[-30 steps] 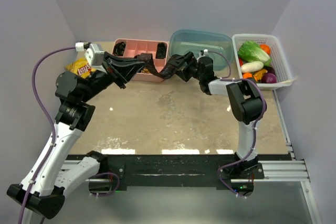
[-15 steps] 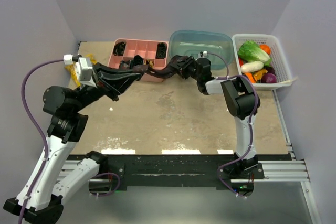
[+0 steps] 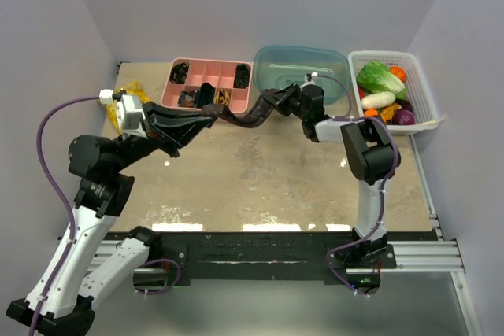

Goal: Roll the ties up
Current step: Flatten out the tie at the center of the board.

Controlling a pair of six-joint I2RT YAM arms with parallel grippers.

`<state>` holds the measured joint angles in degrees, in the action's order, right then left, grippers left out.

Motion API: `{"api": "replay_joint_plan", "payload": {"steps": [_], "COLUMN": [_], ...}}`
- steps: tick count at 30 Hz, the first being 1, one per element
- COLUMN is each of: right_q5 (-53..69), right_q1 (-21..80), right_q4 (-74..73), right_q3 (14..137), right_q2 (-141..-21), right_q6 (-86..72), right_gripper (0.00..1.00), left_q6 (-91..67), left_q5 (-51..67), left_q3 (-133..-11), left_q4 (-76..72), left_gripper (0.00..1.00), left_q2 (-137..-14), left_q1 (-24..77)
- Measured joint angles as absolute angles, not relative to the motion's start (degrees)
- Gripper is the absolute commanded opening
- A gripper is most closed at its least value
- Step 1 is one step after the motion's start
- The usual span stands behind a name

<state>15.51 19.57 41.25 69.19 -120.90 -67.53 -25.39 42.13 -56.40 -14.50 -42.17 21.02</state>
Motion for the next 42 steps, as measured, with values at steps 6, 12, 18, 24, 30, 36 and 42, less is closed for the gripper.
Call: {"api": "replay_joint_plan", "payload": {"steps": [6, 12, 18, 24, 30, 36, 42], "right_q5": [10.26, 2.74, -2.63, -5.17, -3.88, 0.21, 4.69], "right_q1": [19.03, 18.50, 17.91, 17.61, 17.58, 17.58, 18.92], "right_q4": [35.29, 33.23, 29.34, 20.95, 17.56, 12.53, 6.85], "right_q3": [59.00, 47.83, 34.81, 30.26, 28.01, 27.64, 29.08], "right_q2": [-103.81, -89.23, -86.85, -85.54, -78.19, -72.62, -71.02], "right_q6": [-57.87, -52.03, -50.74, -50.59, -49.91, -48.23, -43.05], "right_gripper": [0.06, 0.06, 0.18, 0.55, 0.76, 0.85, 0.88], "left_q6": [-22.79, -22.92, -25.28, -26.22, -24.64, -21.80, -19.49], "left_q5": [35.05, 32.01, 34.76, 37.74, 38.54, 38.06, 33.89], "left_q3": [-53.34, -49.10, -42.28, -37.47, -36.51, -37.78, -39.83], "left_q4": [-13.02, -15.53, -21.17, -22.37, -19.94, -12.91, -2.79], "left_gripper": [0.00, 0.00, 0.00, 0.00, 0.00, 0.00, 0.00], "left_q2": [-43.05, -47.53, -53.93, -57.10, -54.13, -51.27, -52.05], "left_q1": [21.02, 20.16, 14.90, 11.62, 11.64, 11.64, 11.64]}}
